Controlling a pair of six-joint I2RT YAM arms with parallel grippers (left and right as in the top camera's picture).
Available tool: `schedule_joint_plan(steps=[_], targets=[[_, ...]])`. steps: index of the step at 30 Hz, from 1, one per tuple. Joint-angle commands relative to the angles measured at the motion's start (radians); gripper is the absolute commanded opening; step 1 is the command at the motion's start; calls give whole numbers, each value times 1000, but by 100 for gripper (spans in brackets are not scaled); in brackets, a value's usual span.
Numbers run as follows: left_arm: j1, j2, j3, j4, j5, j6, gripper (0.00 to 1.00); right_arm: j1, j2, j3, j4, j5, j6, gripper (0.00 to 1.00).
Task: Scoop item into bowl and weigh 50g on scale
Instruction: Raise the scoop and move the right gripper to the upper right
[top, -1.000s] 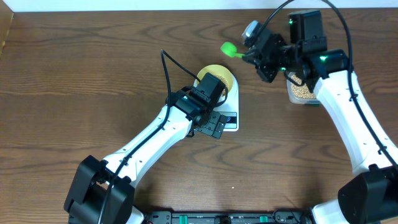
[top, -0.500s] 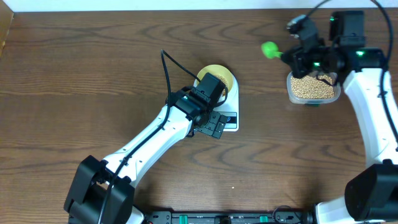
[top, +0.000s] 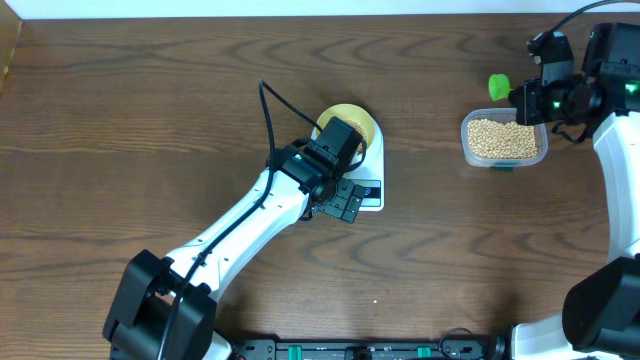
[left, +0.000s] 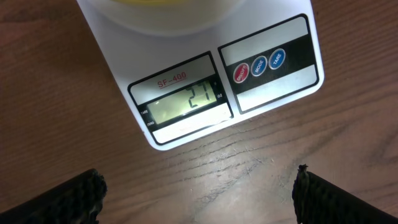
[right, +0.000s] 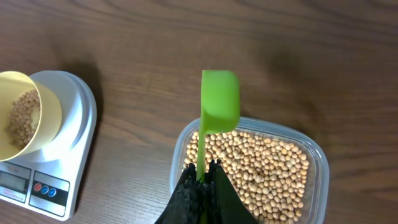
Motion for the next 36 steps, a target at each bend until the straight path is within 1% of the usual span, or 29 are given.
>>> schedule_joint_plan(steps=[1, 6, 8, 14, 23, 29, 36], targets=[[-1, 2, -2, 0, -13, -9, 98, 0, -15, 16, 4, -6, 14, 1], [-1, 2, -2, 0, -12, -9, 98, 0, -15, 16, 60, -2, 13, 1], [-1, 2, -2, 0, -12, -9, 98, 0, -15, 16, 96, -2, 13, 2], [-1, 2, -2, 0, -13, -9, 98, 0, -15, 16, 233, 1, 13, 2], [-1, 2, -2, 0, -12, -9, 98, 0, -15, 16, 436, 58, 14, 1], [-1, 2, -2, 0, -13, -9, 98, 0, -4, 16, 462, 69, 14, 1], [-1, 2, -2, 0, -12, -9, 98, 0, 32, 16, 412, 69, 14, 1]])
